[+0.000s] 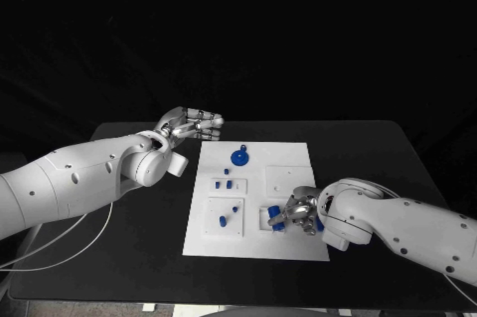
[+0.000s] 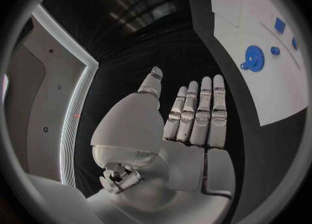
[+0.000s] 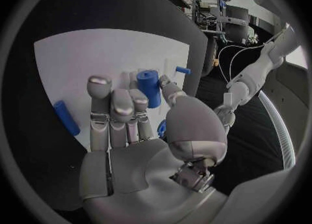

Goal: Assemble the parts on the task board

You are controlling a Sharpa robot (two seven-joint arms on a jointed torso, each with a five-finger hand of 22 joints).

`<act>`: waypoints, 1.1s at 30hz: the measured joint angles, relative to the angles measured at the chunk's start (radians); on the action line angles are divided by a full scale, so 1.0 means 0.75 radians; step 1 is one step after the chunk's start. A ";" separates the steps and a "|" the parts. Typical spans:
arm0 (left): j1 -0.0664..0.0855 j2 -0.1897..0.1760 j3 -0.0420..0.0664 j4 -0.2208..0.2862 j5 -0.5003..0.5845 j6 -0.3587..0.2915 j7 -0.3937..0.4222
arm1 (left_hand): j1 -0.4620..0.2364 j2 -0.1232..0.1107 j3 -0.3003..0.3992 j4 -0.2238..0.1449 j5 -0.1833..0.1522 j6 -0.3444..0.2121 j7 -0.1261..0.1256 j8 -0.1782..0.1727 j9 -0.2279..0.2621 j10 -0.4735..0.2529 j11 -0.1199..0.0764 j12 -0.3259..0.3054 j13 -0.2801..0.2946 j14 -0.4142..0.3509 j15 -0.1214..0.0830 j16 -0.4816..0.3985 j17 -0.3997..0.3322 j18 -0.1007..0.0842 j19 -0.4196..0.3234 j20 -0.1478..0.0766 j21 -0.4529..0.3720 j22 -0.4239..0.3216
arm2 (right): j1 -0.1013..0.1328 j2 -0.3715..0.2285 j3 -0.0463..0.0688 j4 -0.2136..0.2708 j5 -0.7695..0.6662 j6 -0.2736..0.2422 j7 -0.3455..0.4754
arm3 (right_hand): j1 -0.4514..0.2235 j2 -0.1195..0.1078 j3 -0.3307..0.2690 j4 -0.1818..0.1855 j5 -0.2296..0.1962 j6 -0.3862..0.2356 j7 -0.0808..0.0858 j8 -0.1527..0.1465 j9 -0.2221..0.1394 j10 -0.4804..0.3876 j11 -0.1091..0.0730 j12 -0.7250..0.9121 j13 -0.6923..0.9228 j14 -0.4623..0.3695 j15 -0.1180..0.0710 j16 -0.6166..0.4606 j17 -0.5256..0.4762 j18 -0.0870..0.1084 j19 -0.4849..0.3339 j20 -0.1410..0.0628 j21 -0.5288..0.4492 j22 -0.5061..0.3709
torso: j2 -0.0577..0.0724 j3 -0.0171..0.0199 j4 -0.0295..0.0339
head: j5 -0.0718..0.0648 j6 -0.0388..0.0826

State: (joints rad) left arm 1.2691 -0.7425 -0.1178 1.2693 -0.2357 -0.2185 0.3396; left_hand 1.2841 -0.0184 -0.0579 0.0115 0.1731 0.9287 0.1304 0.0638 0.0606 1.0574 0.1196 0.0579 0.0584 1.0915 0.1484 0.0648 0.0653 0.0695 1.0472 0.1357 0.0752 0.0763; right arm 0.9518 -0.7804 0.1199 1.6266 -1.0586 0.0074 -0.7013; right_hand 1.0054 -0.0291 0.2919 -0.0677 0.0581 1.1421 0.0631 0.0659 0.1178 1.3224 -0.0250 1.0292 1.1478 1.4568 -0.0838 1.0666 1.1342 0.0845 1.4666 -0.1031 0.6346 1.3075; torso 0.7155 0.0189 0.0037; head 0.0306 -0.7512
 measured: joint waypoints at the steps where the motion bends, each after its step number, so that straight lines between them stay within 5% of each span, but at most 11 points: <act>1: 0.000 0.000 0.000 0.000 0.000 0.000 0.000 | 0.000 0.000 0.000 0.000 0.000 0.000 0.000 0.000 0.000 0.000 0.000 0.000 0.000 0.000 0.000 0.000 0.000 0.000 0.000 0.000 0.000 0.000 | 0.000 0.002 0.000 -0.003 -0.002 0.001 0.000 | 0.000 0.000 -0.006 0.006 0.000 0.000 0.000 0.001 0.001 0.000 0.000 0.000 -0.002 0.000 0.000 0.000 -0.002 0.000 0.000 0.000 0.000 0.000 | 0.000 0.0000 -0.0001 | 0.000 0.000; 9: 0.000 0.000 0.000 0.000 0.000 0.002 -0.004 | 0.000 0.000 0.000 0.000 0.000 0.000 0.000 0.000 0.000 0.000 0.000 0.000 0.000 0.000 0.000 0.000 0.000 0.000 0.000 0.000 0.000 0.000 | 0.002 0.014 -0.002 -0.013 -0.023 0.013 0.000 | -0.024 -0.075 0.005 0.104 -0.005 -0.004 0.005 0.005 -0.002 0.000 0.000 -0.010 -0.009 0.000 0.000 -0.009 -0.005 0.000 0.000 0.000 -0.005 0.000 | 0.000 0.0001 -0.0009 | 0.004 -0.001; 10: 0.000 0.000 0.000 0.000 0.000 0.002 -0.004 | 0.000 0.000 0.000 0.000 0.000 0.000 0.000 0.000 0.000 0.000 0.000 0.000 0.000 0.000 0.000 0.000 0.000 0.000 0.000 0.000 0.000 0.000 | 0.002 0.014 -0.002 -0.013 -0.025 0.014 0.000 | -0.007 -0.114 0.027 0.155 -0.005 -0.004 0.005 0.005 -0.003 0.000 0.000 -0.010 -0.009 0.000 0.000 -0.009 -0.004 0.000 -0.001 -0.001 -0.005 0.000 | 0.000 0.0001 -0.0010 | 0.005 -0.002; 12: 0.000 0.000 0.000 0.000 0.000 0.002 -0.005 | 0.000 0.000 0.000 0.000 0.000 0.000 0.000 0.000 0.000 0.000 0.000 0.000 0.000 0.000 0.000 0.000 0.000 0.000 0.000 0.000 0.000 0.000 | 0.003 0.015 -0.003 -0.013 -0.029 0.017 0.000 | -0.003 -0.141 0.032 0.188 -0.005 -0.004 0.005 0.005 -0.004 -0.001 -0.001 -0.010 -0.009 0.000 0.000 -0.009 -0.003 0.000 -0.005 -0.005 -0.011 0.000 | 0.000 -0.0001 -0.0012 | 0.005 -0.003; 17: 0.000 0.000 0.000 0.000 0.000 0.002 -0.006 | 0.000 0.000 0.000 0.000 0.000 0.000 0.000 0.000 0.000 0.000 0.000 0.000 0.000 0.000 0.000 0.000 0.000 0.000 0.000 0.000 0.000 0.000 | 0.002 0.017 -0.005 -0.010 -0.038 0.018 0.000 | 0.025 -0.176 0.021 0.263 -0.005 -0.004 0.005 0.005 -0.012 -0.005 -0.005 -0.017 -0.008 0.003 -0.003 -0.017 0.007 0.000 0.000 -0.010 -0.011 0.000 | 0.000 -0.0005 -0.0012 | 0.008 -0.003; 22: 0.000 0.000 0.000 0.000 0.000 0.002 -0.008 | 0.000 0.000 0.000 0.000 0.000 0.000 0.000 0.000 0.000 0.000 0.000 0.000 0.000 0.000 0.000 0.000 0.000 0.000 0.000 0.000 0.000 0.000 | 0.001 0.019 -0.006 -0.004 -0.048 0.017 0.000 | 0.042 -0.159 0.023 0.261 -0.005 -0.004 0.005 0.005 -0.016 -0.005 -0.005 -0.021 -0.004 0.005 -0.004 -0.019 0.012 0.000 0.000 -0.010 -0.011 0.000 | -0.001 -0.0005 -0.0012 | 0.013 -0.002; 27: 0.000 0.000 0.000 -0.002 0.000 0.003 -0.009 | 0.000 0.000 0.000 0.000 0.000 0.000 0.000 0.000 0.000 0.000 0.000 0.000 0.000 0.000 0.000 0.000 0.000 0.000 0.000 0.000 0.000 0.000 | 0.000 0.020 -0.007 0.005 -0.059 0.017 -0.001 | 0.049 -0.129 0.029 0.207 -0.005 0.000 0.000 0.004 -0.015 -0.005 -0.005 -0.021 -0.003 0.005 -0.004 -0.019 0.015 0.000 0.000 -0.010 -0.011 0.000 | -0.001 -0.0005 -0.0010 | 0.017 -0.002; 33: 0.000 0.001 0.000 -0.004 0.000 0.003 -0.010 | 0.000 0.000 0.000 0.000 0.000 0.000 0.000 0.000 0.000 0.000 0.000 0.000 0.000 0.000 0.000 0.000 0.000 0.000 0.000 0.000 0.000 0.000 | -0.001 0.019 -0.008 0.013 -0.078 0.015 -0.003 | 0.041 -0.135 0.030 0.205 -0.005 0.000 0.000 0.004 -0.016 -0.005 -0.005 -0.021 -0.002 0.005 -0.004 -0.019 0.015 0.000 0.000 -0.010 -0.011 0.000 | -0.001 -0.0003 -0.0012 | 0.025 -0.003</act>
State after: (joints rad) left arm 1.2691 -0.7420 -0.1179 1.2667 -0.2357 -0.2165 0.3318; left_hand 1.2841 -0.0184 -0.0579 0.0115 0.1731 0.9287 0.1304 0.0638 0.0607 1.0574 0.1197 0.0579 0.0584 1.0914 0.1484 0.0648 0.0654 0.0695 1.0472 0.1357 0.0752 0.0764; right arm 0.9511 -0.7658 0.1136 1.6361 -1.1169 0.0185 -0.7038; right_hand 1.0360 -0.1304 0.3147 0.0864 0.0543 1.1424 0.0631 0.0691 0.1058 1.3186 -0.0286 1.0137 1.1460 1.4605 -0.0870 1.0520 1.1455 0.0845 1.4669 -0.1107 0.6264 1.3074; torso 0.7151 0.0187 0.0029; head 0.0497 -0.7531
